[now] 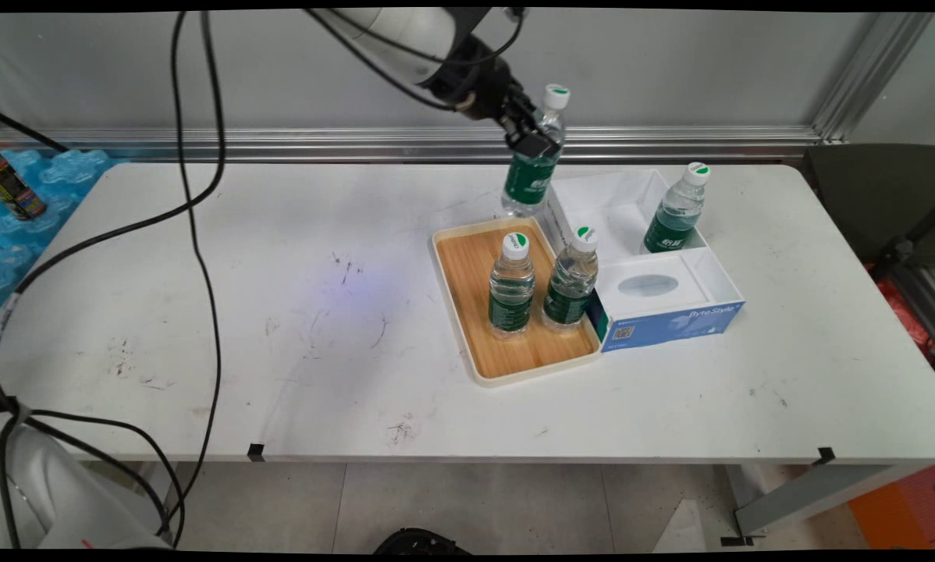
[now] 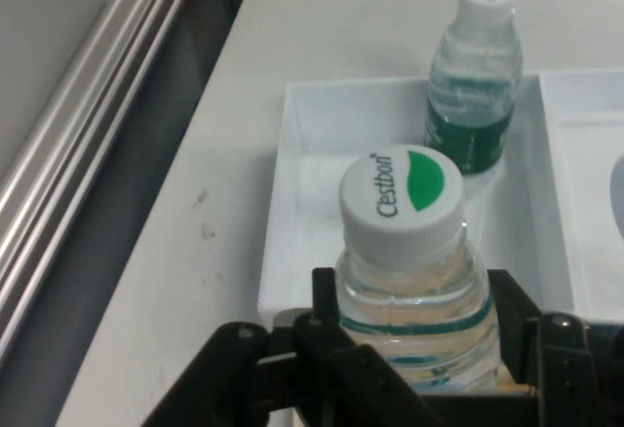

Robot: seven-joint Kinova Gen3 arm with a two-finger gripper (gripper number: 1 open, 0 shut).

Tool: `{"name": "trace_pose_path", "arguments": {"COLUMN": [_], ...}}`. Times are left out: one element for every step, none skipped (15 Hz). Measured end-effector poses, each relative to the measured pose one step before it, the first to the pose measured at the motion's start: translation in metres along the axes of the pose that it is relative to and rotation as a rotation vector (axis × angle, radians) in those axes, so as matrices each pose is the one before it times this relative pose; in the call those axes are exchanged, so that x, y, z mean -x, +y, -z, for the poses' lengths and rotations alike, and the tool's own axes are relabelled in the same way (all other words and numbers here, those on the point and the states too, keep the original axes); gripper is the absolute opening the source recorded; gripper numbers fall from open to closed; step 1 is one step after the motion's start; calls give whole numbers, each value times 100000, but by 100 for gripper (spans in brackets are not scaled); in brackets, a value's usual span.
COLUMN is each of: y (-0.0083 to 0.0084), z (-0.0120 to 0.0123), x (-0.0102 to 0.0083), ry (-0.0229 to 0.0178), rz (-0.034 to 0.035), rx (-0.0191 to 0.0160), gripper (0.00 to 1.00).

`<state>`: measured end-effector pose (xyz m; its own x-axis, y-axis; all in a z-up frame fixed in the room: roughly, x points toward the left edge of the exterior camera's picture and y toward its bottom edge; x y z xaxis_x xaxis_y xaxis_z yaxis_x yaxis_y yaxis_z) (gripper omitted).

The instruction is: Place the picked object on the tray

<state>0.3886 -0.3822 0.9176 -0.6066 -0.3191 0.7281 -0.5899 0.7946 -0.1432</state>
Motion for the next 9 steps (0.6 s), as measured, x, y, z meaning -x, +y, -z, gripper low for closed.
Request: {"name": "trace_pose_path", "arguments": {"y": [-11, -17, -19, 3, 21, 10, 51, 51, 46], "z": [93, 90, 0, -149, -192, -169, -278, -377, -450], "x": [409, 602, 674, 662, 517, 329, 482, 525, 468], "ry": [1, 144, 303, 458, 493, 381, 572, 697, 842], "rz": [-280, -486, -550, -623, -504, -288, -426, -445, -348], "rx": [181, 206, 219, 284, 258, 196, 300, 338, 220], "gripper": [0, 0, 0, 0, 0, 0, 0, 0, 0]}}
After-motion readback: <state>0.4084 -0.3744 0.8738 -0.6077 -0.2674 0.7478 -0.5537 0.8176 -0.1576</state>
